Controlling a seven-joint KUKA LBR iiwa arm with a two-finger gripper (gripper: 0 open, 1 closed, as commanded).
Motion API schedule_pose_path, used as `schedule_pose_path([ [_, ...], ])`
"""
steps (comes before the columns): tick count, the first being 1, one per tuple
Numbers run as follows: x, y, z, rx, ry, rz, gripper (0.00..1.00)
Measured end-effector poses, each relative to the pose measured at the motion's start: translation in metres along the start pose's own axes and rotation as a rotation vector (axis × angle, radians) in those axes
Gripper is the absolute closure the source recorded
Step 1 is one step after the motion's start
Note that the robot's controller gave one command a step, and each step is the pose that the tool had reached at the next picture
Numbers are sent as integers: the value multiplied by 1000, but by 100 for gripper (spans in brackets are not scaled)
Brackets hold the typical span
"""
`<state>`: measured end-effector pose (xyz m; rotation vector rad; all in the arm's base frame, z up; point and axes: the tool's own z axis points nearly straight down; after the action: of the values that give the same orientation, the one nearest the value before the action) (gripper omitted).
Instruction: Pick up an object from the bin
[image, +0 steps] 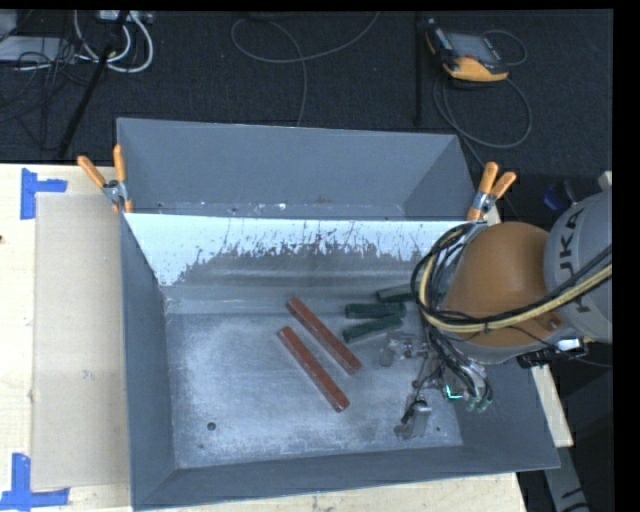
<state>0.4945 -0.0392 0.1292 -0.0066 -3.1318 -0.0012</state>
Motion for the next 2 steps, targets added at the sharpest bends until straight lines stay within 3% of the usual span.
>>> schedule_pose_path([
  [1,-50,27,33,-2,-10,182,0],
  [2,-71,-26,59,1,-14,155,0],
])
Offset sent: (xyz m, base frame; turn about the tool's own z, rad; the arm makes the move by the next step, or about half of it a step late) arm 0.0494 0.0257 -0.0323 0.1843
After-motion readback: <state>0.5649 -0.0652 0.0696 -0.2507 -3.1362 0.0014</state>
